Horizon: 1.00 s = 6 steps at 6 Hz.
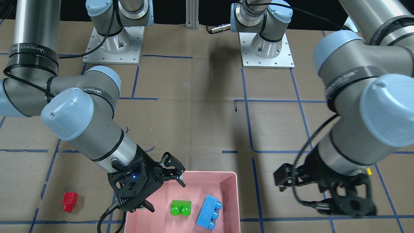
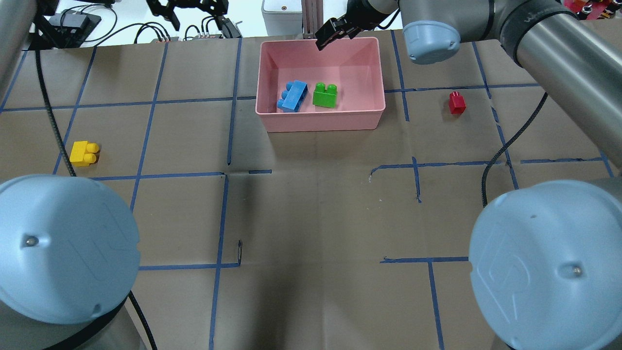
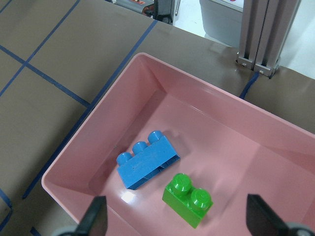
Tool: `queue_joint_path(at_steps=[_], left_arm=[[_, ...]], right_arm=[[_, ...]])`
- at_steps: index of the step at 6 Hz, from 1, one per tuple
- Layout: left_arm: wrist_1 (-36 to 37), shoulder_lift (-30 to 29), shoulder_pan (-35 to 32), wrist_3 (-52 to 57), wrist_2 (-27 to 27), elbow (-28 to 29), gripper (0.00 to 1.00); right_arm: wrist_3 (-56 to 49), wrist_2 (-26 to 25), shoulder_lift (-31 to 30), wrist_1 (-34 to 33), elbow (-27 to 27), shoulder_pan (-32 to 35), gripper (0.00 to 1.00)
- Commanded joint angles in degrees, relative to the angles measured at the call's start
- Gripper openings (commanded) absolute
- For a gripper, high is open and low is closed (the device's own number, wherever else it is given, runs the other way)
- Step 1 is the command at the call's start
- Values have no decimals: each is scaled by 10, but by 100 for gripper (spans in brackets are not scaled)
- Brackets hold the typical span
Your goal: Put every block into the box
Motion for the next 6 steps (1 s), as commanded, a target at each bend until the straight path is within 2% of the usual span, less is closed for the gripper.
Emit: queue_joint_path(at_steps=[1, 2, 4, 5, 6], left_arm=[[-5, 27, 108, 80, -2, -50, 100], [0, 28, 171, 136, -9, -73, 100], [0, 23, 282, 227, -14, -99, 99], [1, 15, 314, 264, -14, -116, 99], [12, 12, 335, 286, -13, -147, 97]], right_arm=[[-1, -9, -10, 11, 12, -8, 100], [-2, -45, -38, 47, 12, -34, 100], [0, -96, -105, 220, 14, -111, 100], [0, -182, -120, 271, 23, -149, 100], [1, -220, -112, 254, 41, -160, 100]])
